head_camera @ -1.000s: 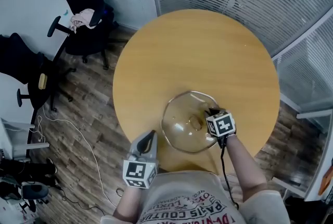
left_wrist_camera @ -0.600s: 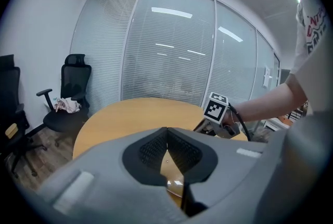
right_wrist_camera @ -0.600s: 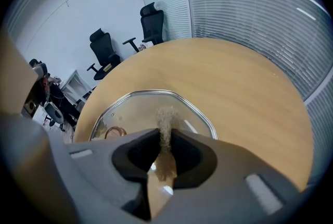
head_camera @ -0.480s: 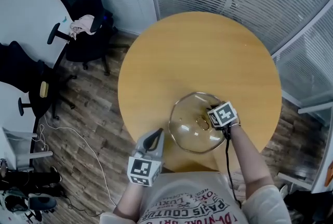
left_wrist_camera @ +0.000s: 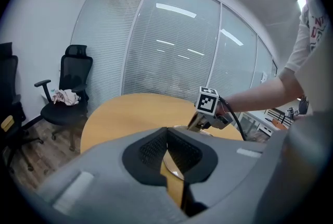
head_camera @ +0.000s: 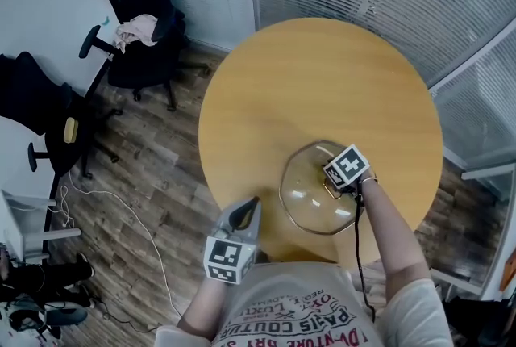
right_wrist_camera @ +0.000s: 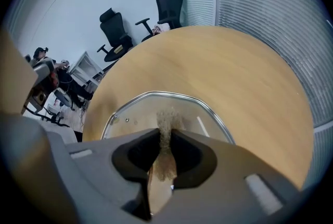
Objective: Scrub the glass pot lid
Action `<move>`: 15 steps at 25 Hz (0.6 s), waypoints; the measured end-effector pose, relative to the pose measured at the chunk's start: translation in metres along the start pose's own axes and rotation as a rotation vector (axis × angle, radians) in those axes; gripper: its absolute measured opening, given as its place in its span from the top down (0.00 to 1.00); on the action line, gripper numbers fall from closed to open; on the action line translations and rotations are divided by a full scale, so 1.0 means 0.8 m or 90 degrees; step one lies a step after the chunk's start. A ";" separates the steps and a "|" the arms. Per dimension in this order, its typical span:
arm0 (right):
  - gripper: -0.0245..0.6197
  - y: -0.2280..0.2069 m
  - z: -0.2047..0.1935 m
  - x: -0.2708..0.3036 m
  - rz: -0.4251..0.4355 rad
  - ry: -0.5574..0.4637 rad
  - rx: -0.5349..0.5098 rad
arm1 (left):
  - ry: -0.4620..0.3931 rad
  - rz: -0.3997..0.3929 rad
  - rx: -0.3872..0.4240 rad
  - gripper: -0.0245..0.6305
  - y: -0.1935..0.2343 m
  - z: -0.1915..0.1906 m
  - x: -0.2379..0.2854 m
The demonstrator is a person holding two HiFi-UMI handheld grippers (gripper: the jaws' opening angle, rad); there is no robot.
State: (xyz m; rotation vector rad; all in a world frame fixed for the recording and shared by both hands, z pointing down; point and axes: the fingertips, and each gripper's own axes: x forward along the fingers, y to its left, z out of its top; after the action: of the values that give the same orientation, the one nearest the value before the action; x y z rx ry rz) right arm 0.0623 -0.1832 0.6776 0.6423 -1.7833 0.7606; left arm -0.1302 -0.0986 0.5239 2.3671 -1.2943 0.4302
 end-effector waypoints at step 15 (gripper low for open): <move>0.86 0.051 0.022 0.015 -0.030 0.125 -0.228 | -0.007 0.007 0.008 0.95 0.040 0.012 -0.015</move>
State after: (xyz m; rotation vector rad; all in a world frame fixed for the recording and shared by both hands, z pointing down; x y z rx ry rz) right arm 0.0181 -0.1703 0.6769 0.3564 -1.6619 0.4383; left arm -0.1629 -0.1100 0.5170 2.3767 -1.3129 0.4297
